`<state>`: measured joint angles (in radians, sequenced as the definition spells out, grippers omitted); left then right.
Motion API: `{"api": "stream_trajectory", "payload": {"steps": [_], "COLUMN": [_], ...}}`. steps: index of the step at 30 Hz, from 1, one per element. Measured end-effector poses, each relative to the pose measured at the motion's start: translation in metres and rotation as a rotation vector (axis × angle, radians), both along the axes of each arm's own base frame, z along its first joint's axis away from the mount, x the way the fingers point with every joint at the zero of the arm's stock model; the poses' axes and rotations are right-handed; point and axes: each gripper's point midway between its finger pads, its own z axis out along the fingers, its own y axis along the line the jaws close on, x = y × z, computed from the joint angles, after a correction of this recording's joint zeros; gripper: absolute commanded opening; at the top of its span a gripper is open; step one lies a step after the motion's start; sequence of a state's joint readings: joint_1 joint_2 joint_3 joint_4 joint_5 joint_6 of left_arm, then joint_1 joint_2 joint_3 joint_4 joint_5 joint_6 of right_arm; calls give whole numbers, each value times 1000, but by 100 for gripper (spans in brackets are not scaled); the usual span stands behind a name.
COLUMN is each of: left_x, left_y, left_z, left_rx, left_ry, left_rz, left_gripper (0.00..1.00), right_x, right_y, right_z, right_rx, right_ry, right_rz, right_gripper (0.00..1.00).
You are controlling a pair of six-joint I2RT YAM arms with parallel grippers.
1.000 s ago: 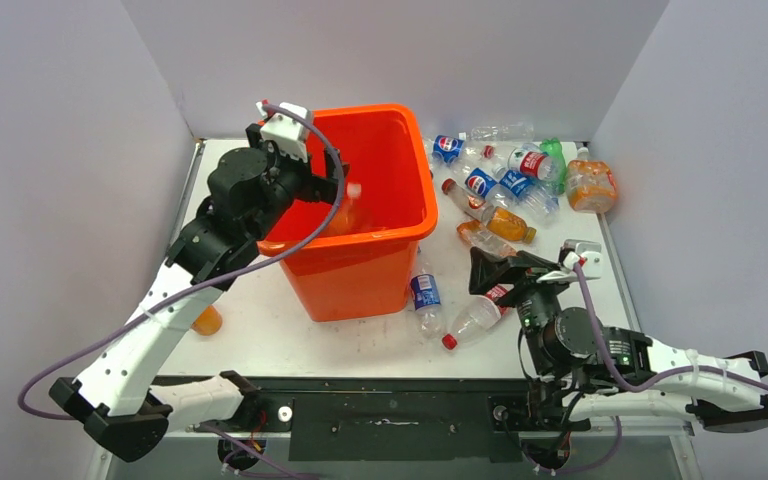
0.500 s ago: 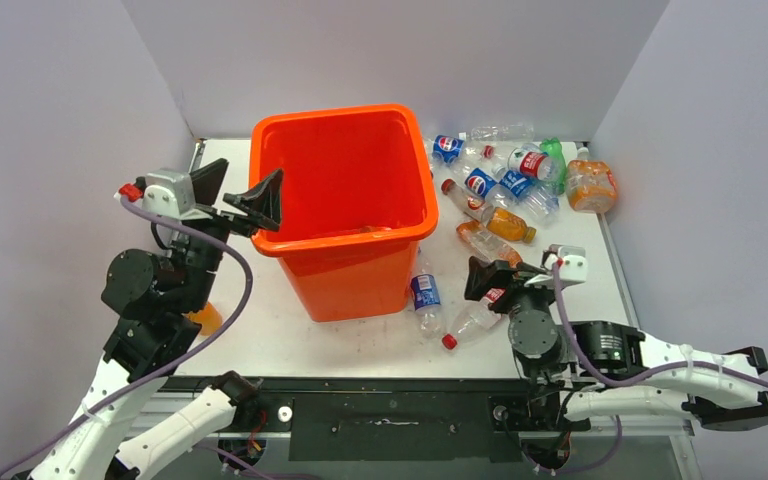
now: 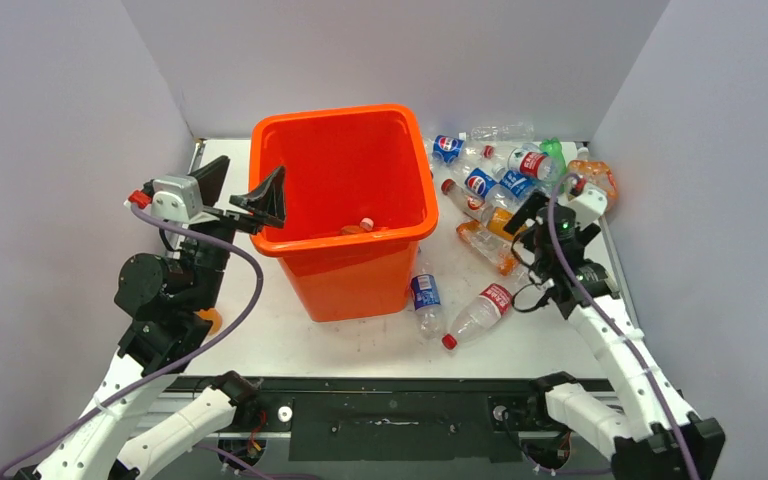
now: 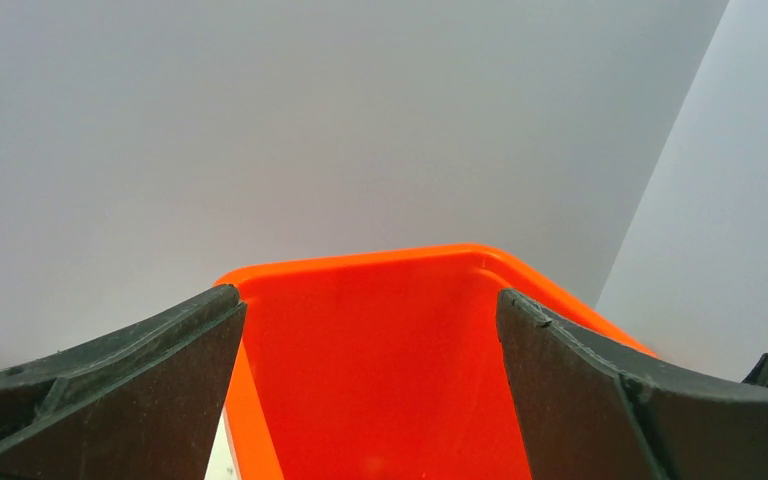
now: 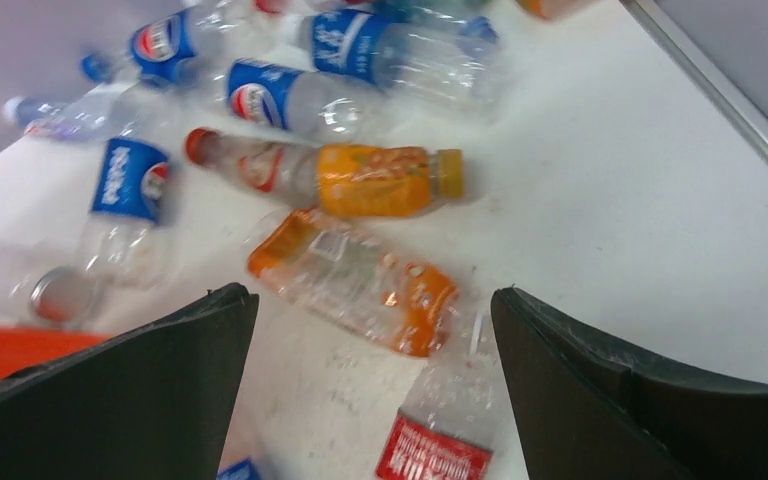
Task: Put the plastic bottles in the bin
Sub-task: Place the plastic bottle in the trash bin, then pick up the plastic bottle at the center of the board.
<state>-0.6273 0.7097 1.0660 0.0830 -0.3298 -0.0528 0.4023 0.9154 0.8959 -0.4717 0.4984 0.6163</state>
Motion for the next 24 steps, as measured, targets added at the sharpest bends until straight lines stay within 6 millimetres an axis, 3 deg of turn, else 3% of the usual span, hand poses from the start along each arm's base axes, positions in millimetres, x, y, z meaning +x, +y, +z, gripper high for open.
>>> {"api": "stream_trajectory", "payload": {"steps": [3, 6, 8, 12, 16, 20, 24], "left_x": [2, 5, 5, -1, -17, -37, -40], "left_y": [3, 7, 10, 21, 42, 62, 67], "left_z": [-4, -16, -28, -46, -41, -29, -33], "left_rx": [19, 44, 51, 52, 1, -76, -101], "left_ry": [-12, -21, -35, -71, -134, -206, -222], "left_rz": [25, 60, 81, 117, 160, 190, 204], "left_gripper": [96, 96, 96, 96, 96, 96, 96], "right_x": [18, 15, 10, 11, 12, 2, -16], "right_y": [-35, -28, -23, -9, 13, 6, 1], "right_z": [-41, -93, -113, -116, -113, -120, -124], "right_rx": [92, 125, 120, 47, -5, 8, 81], "right_ry": [70, 186, 233, 221, 224, 270, 282], "right_rz": [-89, -73, -67, -30, 25, -16, -52], "right_gripper": [93, 94, 94, 90, 89, 90, 90]}}
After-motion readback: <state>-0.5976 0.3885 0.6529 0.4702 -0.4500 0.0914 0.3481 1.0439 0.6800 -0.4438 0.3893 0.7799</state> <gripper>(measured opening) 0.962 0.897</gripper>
